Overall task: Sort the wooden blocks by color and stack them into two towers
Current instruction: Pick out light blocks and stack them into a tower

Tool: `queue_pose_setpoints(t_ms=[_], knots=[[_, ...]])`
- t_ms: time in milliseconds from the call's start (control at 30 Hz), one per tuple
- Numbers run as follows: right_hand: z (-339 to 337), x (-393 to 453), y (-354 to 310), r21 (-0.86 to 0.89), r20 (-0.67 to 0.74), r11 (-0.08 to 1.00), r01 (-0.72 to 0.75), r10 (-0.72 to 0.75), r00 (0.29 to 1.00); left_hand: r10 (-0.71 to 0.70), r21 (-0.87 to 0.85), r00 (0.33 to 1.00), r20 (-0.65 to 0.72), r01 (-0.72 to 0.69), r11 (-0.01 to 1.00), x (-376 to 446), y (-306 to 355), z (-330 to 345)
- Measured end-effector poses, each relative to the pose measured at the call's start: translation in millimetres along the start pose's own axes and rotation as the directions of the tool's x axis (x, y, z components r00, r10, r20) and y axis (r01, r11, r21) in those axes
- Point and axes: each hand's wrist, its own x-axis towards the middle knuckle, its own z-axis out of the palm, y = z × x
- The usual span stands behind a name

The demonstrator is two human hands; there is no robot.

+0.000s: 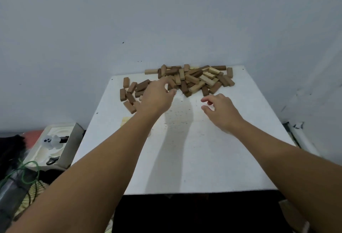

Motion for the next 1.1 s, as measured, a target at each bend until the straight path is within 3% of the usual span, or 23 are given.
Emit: queue_pose_setpoints(t_ms=[200,433,533,667,867,1000,1100], knots=[[-20.9,30.7,27.3,-0.059,-0.007,0.998,-0.002,0.002,1.0,0.016,0.208,0.992,0.128,-0.042,0.977,37.9,21.9,73.2],[-37.5,105.5,51.8,-0.098,-0.094,0.992,-0.075,0.066,0.993,0.141,0.418,0.972,0.189,-0.209,0.884,110.1,52.2,123.1],[-34.6,130.7,68.0,-0.257,-0.096,0.963,-0.077,0.054,0.994,0.16,0.48,0.96,0.229,-0.255,0.839,133.0,63.8,141.0],[-25.7,154.9,82.4,-0.31,-0.078,0.946,-0.091,0.07,0.995,0.118,0.49,0.939,0.324,-0.273,0.828,139.6,63.2,150.6],[-14.4,172.5,85.6,-0.34,0.004,0.939,-0.053,0.057,0.998,0.144,0.422,0.945,0.295,-0.264,0.867,151.0,36.2,133.7],[1.7,169.8,89.0,-0.222,-0.137,0.973,-0.067,0.037,0.99,0.078,0.367,0.95,0.301,-0.191,0.91,166.7,30.0,121.3],[15.2,162.8,93.7,-0.132,-0.261,0.991,-0.03,-0.006,0.965,0.112,0.313,0.966,0.234,-0.184,0.932,180.0,22.6,124.5]])
